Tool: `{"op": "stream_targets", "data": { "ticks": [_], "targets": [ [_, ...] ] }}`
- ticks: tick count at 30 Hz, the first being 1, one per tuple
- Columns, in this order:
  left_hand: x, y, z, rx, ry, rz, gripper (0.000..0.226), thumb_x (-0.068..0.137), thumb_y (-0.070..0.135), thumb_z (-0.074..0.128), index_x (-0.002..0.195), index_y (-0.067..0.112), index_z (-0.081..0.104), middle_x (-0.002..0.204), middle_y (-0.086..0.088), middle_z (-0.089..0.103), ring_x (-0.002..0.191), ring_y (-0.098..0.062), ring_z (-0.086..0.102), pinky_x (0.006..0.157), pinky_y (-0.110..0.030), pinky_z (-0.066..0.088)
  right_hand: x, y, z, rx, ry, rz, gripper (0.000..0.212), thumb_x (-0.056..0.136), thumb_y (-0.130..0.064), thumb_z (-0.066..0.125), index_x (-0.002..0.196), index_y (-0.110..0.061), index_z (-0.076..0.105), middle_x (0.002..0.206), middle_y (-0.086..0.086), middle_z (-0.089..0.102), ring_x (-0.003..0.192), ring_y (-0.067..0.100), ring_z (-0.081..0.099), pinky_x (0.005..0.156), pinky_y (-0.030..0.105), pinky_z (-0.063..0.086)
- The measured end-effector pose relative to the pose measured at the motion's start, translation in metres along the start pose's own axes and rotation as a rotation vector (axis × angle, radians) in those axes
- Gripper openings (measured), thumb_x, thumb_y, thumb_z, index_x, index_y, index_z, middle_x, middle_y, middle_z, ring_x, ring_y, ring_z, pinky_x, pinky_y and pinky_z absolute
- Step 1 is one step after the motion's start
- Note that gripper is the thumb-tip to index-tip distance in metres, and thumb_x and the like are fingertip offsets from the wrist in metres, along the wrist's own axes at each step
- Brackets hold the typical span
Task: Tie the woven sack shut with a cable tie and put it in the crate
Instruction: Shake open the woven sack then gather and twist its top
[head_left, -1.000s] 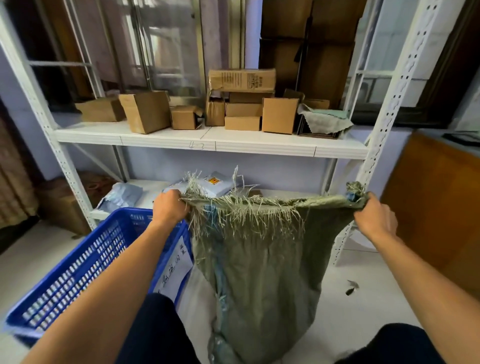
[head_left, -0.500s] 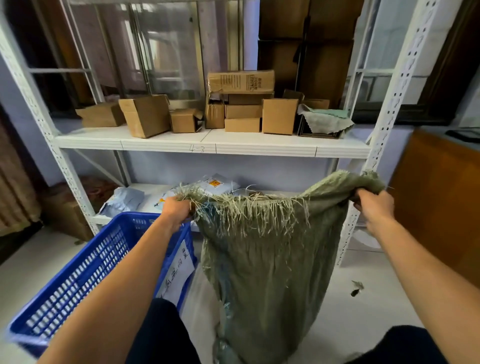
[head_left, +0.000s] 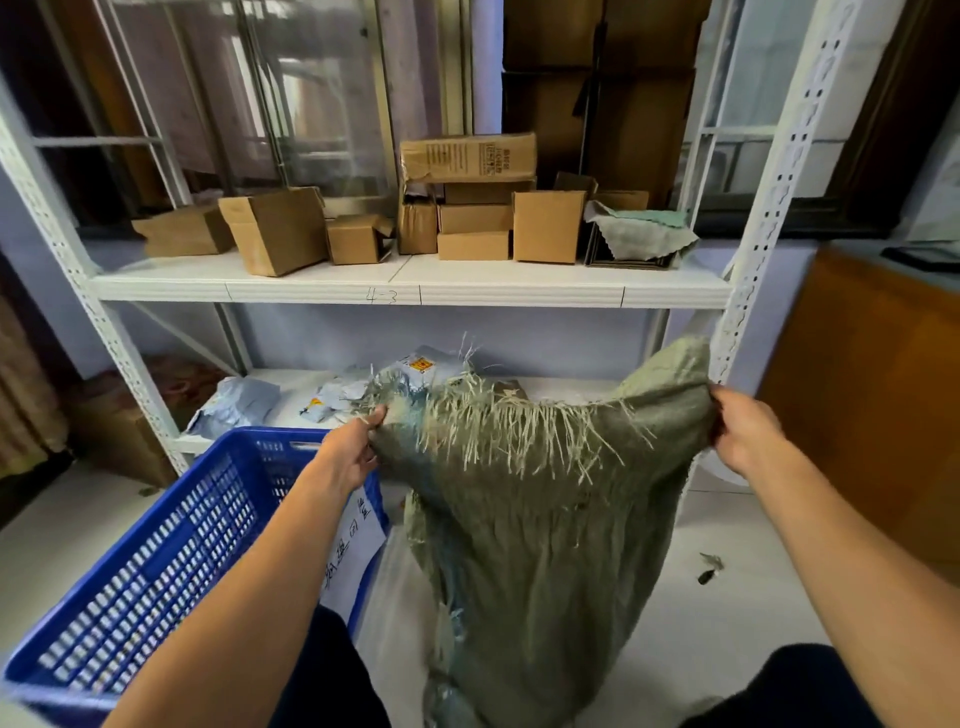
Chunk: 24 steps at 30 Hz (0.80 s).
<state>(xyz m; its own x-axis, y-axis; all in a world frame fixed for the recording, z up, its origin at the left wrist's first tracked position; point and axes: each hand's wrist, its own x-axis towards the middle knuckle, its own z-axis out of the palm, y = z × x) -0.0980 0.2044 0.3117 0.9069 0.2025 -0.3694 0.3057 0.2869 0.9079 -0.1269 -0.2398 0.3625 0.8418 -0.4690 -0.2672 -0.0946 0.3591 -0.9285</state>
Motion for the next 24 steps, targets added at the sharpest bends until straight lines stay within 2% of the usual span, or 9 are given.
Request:
{"op": "stream_targets", "data": {
  "ticks": [4, 7, 10, 12, 13, 15, 18, 21, 24],
  "targets": [
    [0.031, -0.007, -0.001, 0.116, 0.037, 0.015, 0.03, 0.099, 0.024, 0.057, 0.117, 0.001, 0.066, 0.112, -0.021, 0.074, 0.096, -0.034, 0.075, 0.077, -0.048, 0.062, -0.001, 0.001, 0.005, -0.093, -0.119, -0.01, 0.021, 0.107, -0.014, 0.043, 0.103, -0.009, 0.063, 0.104, 0.012, 0.066, 0.094, 0.022, 0.064, 0.089, 0.039, 0.054],
    [0.007, -0.003, 0.018, 0.251, 0.019, 0.02, 0.027, 0.102, 0.015, 0.047, 0.112, -0.001, 0.066, 0.108, -0.022, 0.074, 0.093, -0.033, 0.074, 0.082, -0.05, 0.061, 0.002, 0.009, 0.009, -0.244, -0.098, 0.028, 0.024, 0.106, -0.011, 0.044, 0.099, -0.011, 0.067, 0.102, 0.016, 0.07, 0.095, 0.029, 0.067, 0.092, 0.047, 0.056],
    [-0.002, -0.004, 0.028, 0.435, 0.057, -0.014, 0.022, 0.102, 0.004, 0.041, 0.103, -0.007, 0.06, 0.083, -0.018, 0.069, 0.061, -0.025, 0.069, 0.051, -0.035, 0.059, 0.002, 0.016, 0.013, -0.302, -0.051, 0.119, 0.017, 0.102, 0.0, 0.046, 0.093, -0.004, 0.06, 0.081, 0.016, 0.064, 0.074, 0.029, 0.063, 0.066, 0.05, 0.061],
    [0.002, -0.004, 0.026, 0.505, 0.083, -0.077, 0.024, 0.102, 0.004, 0.038, 0.108, -0.007, 0.058, 0.082, -0.017, 0.067, 0.057, -0.025, 0.067, 0.044, -0.033, 0.056, 0.009, 0.022, 0.012, -0.302, -0.024, 0.161, 0.014, 0.103, -0.003, 0.046, 0.101, 0.001, 0.059, 0.085, 0.017, 0.065, 0.076, 0.032, 0.064, 0.076, 0.052, 0.061],
    [0.007, -0.006, 0.025, 0.53, 0.095, -0.094, 0.027, 0.102, 0.007, 0.037, 0.115, -0.007, 0.057, 0.089, -0.019, 0.068, 0.064, -0.029, 0.068, 0.05, -0.037, 0.059, 0.017, 0.026, 0.009, -0.297, -0.001, 0.175, 0.018, 0.104, -0.007, 0.047, 0.111, 0.002, 0.062, 0.092, 0.018, 0.068, 0.082, 0.035, 0.067, 0.085, 0.056, 0.058],
    [0.017, -0.009, 0.023, 0.626, 0.095, -0.099, 0.033, 0.102, 0.014, 0.039, 0.122, -0.006, 0.055, 0.109, -0.023, 0.067, 0.087, -0.035, 0.069, 0.074, -0.049, 0.062, 0.046, 0.038, 0.001, -0.316, 0.003, 0.186, 0.028, 0.102, -0.012, 0.05, 0.122, 0.002, 0.063, 0.104, 0.019, 0.072, 0.092, 0.036, 0.07, 0.088, 0.056, 0.057],
    [0.014, -0.009, 0.024, 0.738, 0.055, -0.075, 0.031, 0.102, 0.015, 0.037, 0.117, -0.006, 0.054, 0.115, -0.023, 0.064, 0.105, -0.04, 0.067, 0.091, -0.053, 0.057, 0.056, 0.043, -0.005, -0.41, 0.002, 0.17, 0.02, 0.1, -0.012, 0.05, 0.104, 0.001, 0.065, 0.108, 0.022, 0.072, 0.09, 0.036, 0.071, 0.088, 0.06, 0.057],
    [0.001, -0.003, 0.027, 0.533, -0.074, -0.149, 0.027, 0.101, 0.015, 0.038, 0.105, -0.003, 0.058, 0.09, -0.02, 0.07, 0.079, -0.033, 0.071, 0.082, -0.05, 0.06, 0.034, 0.03, -0.001, -0.429, -0.055, 0.168, 0.025, 0.1, -0.014, 0.048, 0.105, 0.003, 0.066, 0.102, 0.024, 0.073, 0.085, 0.036, 0.07, 0.088, 0.061, 0.057],
    [-0.01, 0.007, 0.027, 0.288, -0.236, -0.198, 0.03, 0.097, 0.031, 0.054, 0.093, 0.003, 0.063, 0.072, -0.013, 0.068, 0.062, -0.027, 0.064, 0.082, -0.043, 0.056, 0.002, 0.011, 0.003, -0.231, -0.153, 0.189, 0.023, 0.099, -0.021, 0.047, 0.085, -0.007, 0.059, 0.079, 0.015, 0.064, 0.078, 0.029, 0.061, 0.08, 0.04, 0.052]
  ]
}}
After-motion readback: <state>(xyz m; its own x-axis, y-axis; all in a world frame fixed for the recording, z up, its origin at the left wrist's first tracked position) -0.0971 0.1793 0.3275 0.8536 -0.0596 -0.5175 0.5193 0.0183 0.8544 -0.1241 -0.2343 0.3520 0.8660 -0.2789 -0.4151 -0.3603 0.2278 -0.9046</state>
